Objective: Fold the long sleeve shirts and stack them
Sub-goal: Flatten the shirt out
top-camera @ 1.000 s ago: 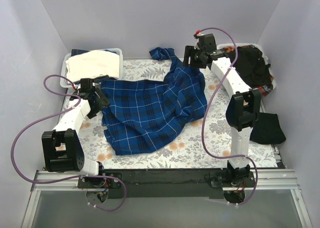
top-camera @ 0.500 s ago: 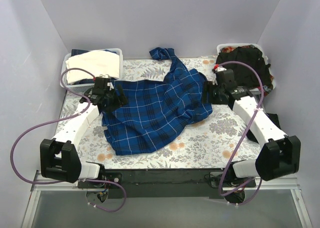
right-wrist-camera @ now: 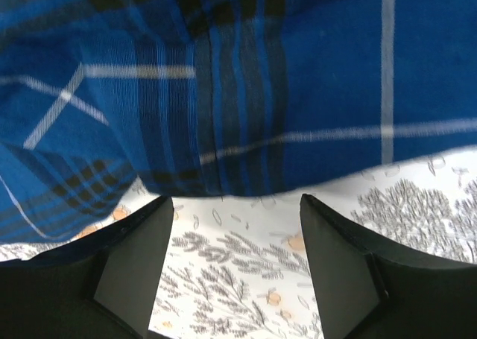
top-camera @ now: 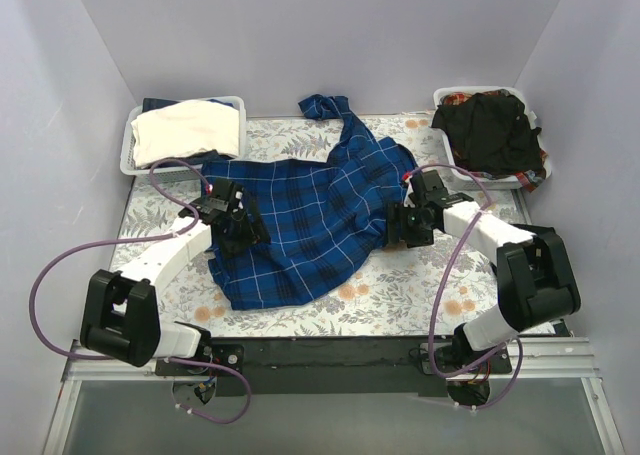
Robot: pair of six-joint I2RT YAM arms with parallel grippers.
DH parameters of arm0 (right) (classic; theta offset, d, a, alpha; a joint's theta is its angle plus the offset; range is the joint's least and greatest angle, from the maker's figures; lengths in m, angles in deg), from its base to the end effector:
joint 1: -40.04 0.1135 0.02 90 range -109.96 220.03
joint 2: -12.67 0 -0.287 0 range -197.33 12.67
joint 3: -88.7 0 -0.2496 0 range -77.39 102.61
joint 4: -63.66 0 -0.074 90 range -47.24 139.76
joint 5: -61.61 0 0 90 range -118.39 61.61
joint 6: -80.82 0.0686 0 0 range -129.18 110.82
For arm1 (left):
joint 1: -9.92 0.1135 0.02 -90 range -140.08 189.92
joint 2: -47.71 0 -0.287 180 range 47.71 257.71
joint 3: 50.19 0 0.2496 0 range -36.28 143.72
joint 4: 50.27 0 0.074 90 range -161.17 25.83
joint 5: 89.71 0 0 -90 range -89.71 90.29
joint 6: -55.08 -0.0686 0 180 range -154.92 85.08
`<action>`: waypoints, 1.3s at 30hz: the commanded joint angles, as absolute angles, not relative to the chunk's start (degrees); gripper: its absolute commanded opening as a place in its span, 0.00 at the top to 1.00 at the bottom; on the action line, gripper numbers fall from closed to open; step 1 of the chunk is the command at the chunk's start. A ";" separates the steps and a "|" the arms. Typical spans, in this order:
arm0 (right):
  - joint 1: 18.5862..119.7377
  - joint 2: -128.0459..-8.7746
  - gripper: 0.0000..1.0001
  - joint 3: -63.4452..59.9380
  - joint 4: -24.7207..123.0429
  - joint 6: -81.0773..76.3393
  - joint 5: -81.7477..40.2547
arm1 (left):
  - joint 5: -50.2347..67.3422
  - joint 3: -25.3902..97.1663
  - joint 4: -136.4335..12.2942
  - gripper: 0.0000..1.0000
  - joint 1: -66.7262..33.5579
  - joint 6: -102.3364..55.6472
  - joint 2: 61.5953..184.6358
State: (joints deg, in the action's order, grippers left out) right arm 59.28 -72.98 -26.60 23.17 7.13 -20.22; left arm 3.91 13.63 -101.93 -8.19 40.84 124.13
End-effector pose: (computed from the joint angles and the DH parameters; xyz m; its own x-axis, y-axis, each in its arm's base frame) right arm 0.2792 0.1078 0.1858 -0.9055 -0.0216 -0.4238 -0.1417 0.9567 0.2541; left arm 0.2439 -0.0843 0.2097 -0.5366 -0.8423 -0.0517 -0.7471 0.5026 -0.4349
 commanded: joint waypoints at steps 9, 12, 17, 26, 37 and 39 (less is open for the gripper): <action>61.48 -88.58 0.46 -12.98 33.41 11.03 -22.41 | -1.55 11.97 -103.29 0.56 -8.10 43.65 133.22; 62.09 -88.58 0.81 -11.04 32.36 11.29 -23.98 | -2.60 12.85 -102.32 0.81 -8.19 42.95 135.68; 62.36 -83.07 0.99 -8.31 23.58 10.15 -26.10 | -6.73 14.69 -103.11 1.00 -7.67 41.28 138.06; 62.27 -68.73 0.99 3.36 5.90 5.06 -25.58 | -16.30 20.05 -106.53 1.00 -1.35 38.03 135.43; 61.74 -81.25 0.52 19.12 4.93 2.95 -20.14 | -17.47 20.85 -107.07 1.00 3.32 34.07 130.06; 61.74 -84.08 0.42 16.76 4.93 1.99 -17.42 | -16.15 19.36 -106.63 1.00 3.32 34.68 130.24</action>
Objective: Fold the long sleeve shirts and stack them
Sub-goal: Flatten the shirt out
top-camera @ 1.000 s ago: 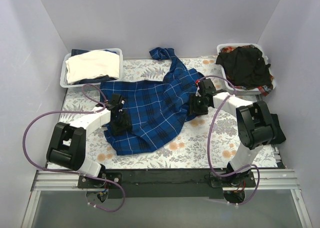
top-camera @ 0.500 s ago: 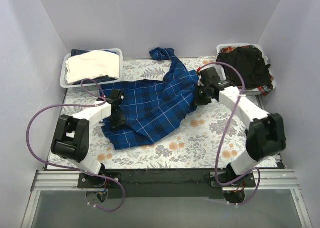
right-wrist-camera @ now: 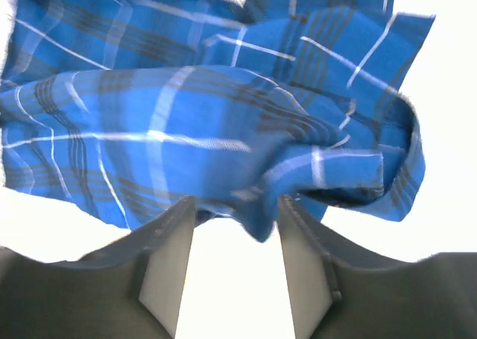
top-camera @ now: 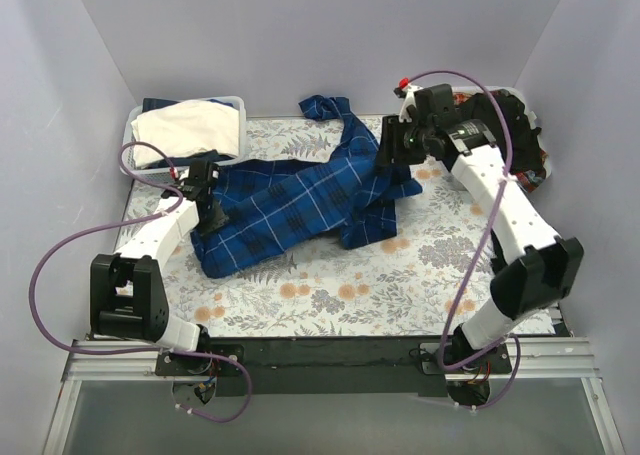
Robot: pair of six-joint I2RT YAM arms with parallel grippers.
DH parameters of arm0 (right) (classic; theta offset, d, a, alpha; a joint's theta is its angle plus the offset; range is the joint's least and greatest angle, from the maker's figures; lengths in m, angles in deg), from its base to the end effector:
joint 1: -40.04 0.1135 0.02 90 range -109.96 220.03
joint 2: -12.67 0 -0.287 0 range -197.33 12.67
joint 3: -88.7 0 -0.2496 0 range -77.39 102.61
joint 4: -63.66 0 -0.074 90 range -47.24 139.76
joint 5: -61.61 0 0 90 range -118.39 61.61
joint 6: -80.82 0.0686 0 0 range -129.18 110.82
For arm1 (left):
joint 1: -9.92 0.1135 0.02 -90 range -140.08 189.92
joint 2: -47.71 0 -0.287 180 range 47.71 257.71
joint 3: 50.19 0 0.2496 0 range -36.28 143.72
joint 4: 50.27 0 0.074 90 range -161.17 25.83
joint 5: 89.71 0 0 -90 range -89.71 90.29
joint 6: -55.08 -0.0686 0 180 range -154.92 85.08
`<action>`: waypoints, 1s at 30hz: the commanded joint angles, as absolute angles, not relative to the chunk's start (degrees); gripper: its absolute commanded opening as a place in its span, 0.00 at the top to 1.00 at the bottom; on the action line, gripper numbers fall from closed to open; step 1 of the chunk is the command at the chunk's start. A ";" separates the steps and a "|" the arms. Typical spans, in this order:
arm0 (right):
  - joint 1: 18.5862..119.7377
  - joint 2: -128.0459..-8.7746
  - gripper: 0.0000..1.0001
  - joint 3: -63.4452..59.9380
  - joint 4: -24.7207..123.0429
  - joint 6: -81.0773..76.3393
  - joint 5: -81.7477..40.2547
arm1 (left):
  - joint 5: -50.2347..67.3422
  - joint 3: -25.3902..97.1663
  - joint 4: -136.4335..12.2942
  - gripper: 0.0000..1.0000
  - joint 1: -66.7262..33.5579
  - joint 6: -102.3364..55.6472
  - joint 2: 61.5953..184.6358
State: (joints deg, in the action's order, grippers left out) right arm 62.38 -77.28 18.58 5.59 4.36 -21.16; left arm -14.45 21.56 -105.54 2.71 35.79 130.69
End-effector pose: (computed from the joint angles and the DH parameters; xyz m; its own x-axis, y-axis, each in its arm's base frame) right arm 0.3354 0.1472 0.3979 -0.6651 -0.0222 -0.7464 -0.3219 0.9105 0.2597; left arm 0.2856 -0.0185 0.2210 -0.3201 -0.8796 -0.3520 -0.8519 0.4298 -0.2993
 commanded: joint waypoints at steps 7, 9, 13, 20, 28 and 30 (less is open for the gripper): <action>62.45 -77.98 0.37 -0.62 4.58 0.92 -21.44 | -15.00 16.89 -105.39 1.00 3.32 34.86 129.54; 62.45 -74.18 0.36 -4.68 4.67 1.27 -23.28 | -15.18 16.89 -105.31 1.00 3.32 34.69 129.80; 62.36 -64.79 0.38 -13.30 4.84 2.94 -26.63 | -15.00 17.77 -105.39 1.00 3.32 34.60 130.50; 62.45 -58.87 0.43 -26.58 8.62 4.97 -25.23 | -14.82 18.65 -105.66 1.00 3.32 34.33 131.03; 62.45 -70.27 0.38 -27.13 18.99 5.40 -21.44 | -13.42 18.21 -105.48 1.00 3.32 34.42 130.94; 62.45 -73.45 0.39 -24.93 20.57 5.49 -22.40 | -13.24 18.30 -105.57 1.00 3.32 34.51 131.03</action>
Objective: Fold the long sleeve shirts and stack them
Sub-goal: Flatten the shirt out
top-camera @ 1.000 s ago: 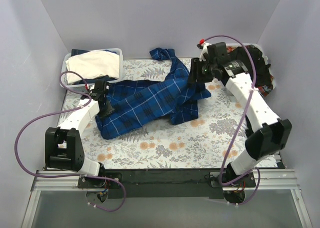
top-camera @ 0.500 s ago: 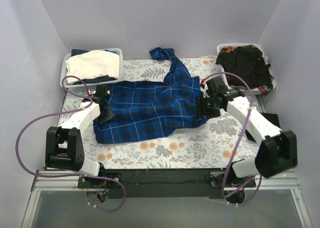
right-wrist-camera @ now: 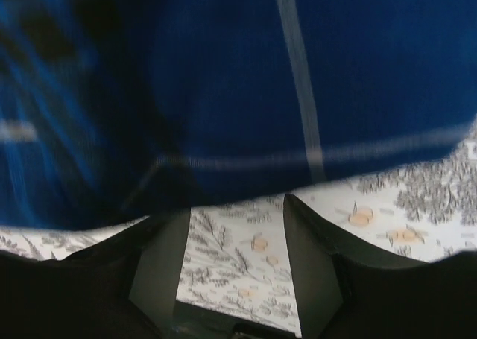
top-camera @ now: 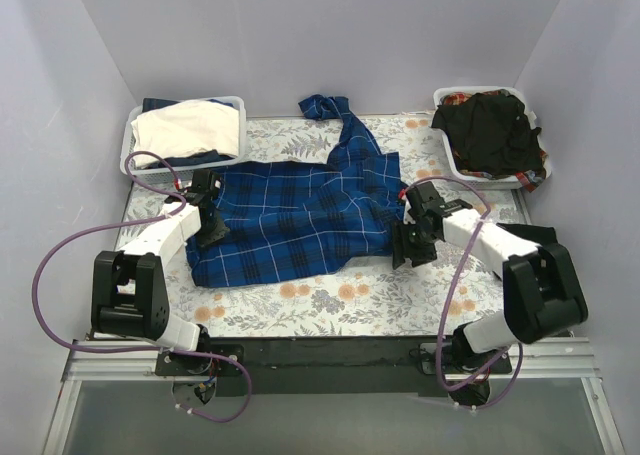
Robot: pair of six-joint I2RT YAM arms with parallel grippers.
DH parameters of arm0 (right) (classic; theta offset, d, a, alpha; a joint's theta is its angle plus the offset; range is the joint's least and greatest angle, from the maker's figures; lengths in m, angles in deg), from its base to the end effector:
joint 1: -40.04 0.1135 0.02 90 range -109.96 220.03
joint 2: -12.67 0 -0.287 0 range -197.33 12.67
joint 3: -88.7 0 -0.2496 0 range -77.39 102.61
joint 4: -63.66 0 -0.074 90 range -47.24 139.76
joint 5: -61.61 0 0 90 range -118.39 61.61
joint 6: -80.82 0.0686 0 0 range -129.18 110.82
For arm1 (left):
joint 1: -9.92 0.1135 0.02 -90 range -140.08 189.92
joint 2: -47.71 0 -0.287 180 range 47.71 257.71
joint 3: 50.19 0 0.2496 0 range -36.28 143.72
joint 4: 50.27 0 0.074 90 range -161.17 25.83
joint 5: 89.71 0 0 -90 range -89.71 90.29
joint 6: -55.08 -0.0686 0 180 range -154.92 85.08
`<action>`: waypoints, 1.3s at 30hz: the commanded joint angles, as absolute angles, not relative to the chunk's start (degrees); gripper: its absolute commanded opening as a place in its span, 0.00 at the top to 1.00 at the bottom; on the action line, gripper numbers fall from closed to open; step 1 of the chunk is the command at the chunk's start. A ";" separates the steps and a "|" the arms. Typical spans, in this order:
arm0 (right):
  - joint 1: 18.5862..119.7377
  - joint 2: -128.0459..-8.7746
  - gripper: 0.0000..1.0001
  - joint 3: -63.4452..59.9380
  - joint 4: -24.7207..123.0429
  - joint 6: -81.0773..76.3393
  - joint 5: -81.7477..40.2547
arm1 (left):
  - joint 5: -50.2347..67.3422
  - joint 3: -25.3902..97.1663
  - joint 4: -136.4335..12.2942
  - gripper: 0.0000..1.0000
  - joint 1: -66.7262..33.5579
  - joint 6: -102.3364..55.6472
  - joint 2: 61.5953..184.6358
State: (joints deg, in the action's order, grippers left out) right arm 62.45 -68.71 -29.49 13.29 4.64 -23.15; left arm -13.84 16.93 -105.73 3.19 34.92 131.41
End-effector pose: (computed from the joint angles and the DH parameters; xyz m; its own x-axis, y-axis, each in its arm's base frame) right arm 0.2389 0.1053 0.1800 -0.9409 -0.1307 -0.3126 -0.1893 0.9679 0.1652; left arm 0.2712 -0.0151 0.1939 -0.3621 -0.8739 -0.3243 -0.8734 0.4396 -0.2094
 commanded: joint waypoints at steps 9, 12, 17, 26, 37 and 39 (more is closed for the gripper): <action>62.45 -88.57 0.38 -2.44 21.19 7.60 -26.63 | -13.77 18.12 -106.01 1.00 3.32 33.89 130.59; 62.45 -91.04 0.38 3.02 21.28 8.22 -26.37 | -13.68 17.95 -106.10 1.00 3.32 33.81 130.50; 62.54 -97.00 0.38 9.61 21.81 7.35 -24.17 | -13.16 17.42 -105.92 1.00 3.32 33.81 130.59; 62.45 -99.05 0.36 15.26 18.99 5.85 -27.23 | -11.57 17.77 -105.13 1.00 3.32 33.54 131.91; 62.45 -77.69 0.31 -6.53 17.59 8.39 -29.27 | -10.17 17.60 -103.64 0.99 3.32 33.37 133.75; 62.54 -77.24 0.33 -10.84 17.76 9.01 -28.74 | -9.99 17.42 -103.46 0.99 3.32 33.45 133.75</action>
State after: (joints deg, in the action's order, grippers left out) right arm 62.56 -77.72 -3.96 18.73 7.24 -29.45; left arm -10.80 16.93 -104.64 3.19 33.85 133.88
